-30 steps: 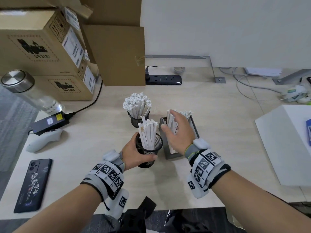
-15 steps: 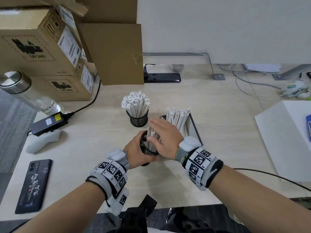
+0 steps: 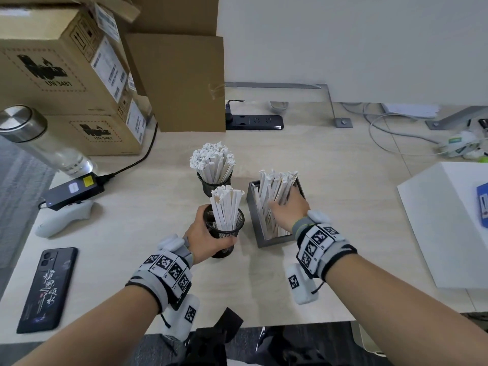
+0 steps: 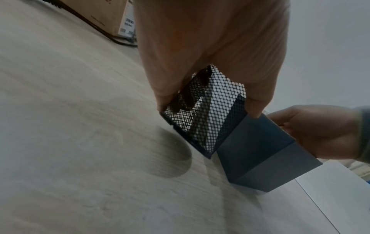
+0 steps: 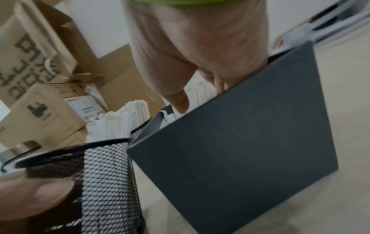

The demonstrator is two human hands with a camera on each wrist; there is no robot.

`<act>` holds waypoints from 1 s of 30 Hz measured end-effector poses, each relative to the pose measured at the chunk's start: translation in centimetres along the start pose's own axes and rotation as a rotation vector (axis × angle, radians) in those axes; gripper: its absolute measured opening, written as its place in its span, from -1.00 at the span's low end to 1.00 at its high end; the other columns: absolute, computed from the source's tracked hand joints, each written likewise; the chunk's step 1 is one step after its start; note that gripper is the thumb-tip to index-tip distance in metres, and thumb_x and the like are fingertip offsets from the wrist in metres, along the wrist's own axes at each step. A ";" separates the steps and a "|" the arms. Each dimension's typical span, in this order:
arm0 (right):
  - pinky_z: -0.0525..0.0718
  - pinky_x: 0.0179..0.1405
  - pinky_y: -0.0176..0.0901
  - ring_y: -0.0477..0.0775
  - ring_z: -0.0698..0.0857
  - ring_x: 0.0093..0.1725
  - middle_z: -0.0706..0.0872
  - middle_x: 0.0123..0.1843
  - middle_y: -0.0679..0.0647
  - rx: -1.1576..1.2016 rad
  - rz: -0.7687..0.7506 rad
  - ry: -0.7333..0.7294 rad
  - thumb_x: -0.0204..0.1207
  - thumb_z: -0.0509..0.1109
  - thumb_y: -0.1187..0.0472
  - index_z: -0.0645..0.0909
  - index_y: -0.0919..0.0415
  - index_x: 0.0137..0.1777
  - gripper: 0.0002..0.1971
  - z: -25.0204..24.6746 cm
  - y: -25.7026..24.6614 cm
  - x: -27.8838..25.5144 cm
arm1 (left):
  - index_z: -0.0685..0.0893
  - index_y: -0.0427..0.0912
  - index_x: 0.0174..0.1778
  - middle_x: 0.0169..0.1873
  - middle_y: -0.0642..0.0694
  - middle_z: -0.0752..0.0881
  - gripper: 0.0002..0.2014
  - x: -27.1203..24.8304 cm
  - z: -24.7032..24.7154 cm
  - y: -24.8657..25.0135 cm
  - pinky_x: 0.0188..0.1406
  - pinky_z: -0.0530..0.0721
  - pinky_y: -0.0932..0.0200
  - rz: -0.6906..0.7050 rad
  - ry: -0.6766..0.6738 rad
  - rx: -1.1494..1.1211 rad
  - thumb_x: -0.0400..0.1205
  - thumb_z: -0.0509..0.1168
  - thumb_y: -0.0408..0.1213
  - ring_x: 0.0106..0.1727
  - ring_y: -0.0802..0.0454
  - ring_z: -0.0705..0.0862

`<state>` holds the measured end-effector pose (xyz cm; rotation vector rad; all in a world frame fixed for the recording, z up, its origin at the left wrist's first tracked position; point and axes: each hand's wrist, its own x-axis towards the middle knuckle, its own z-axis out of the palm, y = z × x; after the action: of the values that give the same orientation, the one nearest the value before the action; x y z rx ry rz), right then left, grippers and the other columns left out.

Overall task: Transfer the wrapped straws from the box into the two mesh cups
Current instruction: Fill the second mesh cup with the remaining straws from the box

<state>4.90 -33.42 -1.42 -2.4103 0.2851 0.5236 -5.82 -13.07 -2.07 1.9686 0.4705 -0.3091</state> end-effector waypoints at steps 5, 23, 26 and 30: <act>0.60 0.26 -0.03 0.24 0.63 0.35 0.62 0.41 0.10 0.038 0.031 -0.024 0.43 0.48 -0.07 0.43 0.16 0.49 -0.33 1.5 -0.4 1.2 | 0.31 0.00 0.45 0.09 0.10 0.65 -0.16 -0.2 0.0 0.3 0.10 0.48 0.23 -0.002 -0.009 -0.015 0.33 0.64 -0.22 0.11 0.07 0.63; 0.42 -0.51 -0.22 0.09 0.50 -0.51 0.52 -0.49 0.03 -0.215 -0.101 -0.072 0.47 0.36 0.09 0.39 0.16 -0.43 -0.69 -1.3 -0.9 0.2 | 0.31 0.00 0.44 0.13 0.08 0.64 -0.16 -0.6 -0.1 0.5 0.11 0.49 0.23 0.008 -0.017 0.002 0.32 0.64 -0.18 0.15 0.06 0.63; 0.39 -0.56 -0.20 0.08 0.47 -0.53 0.50 -0.51 0.03 -0.209 -0.111 -0.059 0.49 0.36 0.05 0.37 0.17 -0.46 -0.63 -2.0 -0.8 0.1 | 0.31 0.01 0.44 0.11 0.10 0.64 -0.14 -0.6 -0.2 0.5 0.10 0.49 0.22 0.009 -0.019 0.009 0.30 0.65 -0.15 0.13 0.07 0.63; 0.27 -0.60 -0.21 0.02 0.33 -0.61 0.38 -0.59 0.00 -0.229 -0.138 0.005 0.52 0.37 0.02 0.27 0.14 -0.53 -0.52 -3.9 -1.5 -0.1 | 0.32 0.04 0.43 0.13 0.11 0.65 -0.11 -0.4 -0.2 0.5 0.12 0.52 0.18 0.013 -0.031 0.001 0.23 0.64 -0.06 0.14 0.06 0.64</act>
<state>6.42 -34.75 2.23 -2.6288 0.0615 0.5109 -5.90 -13.15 -1.38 1.9641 0.4376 -0.3306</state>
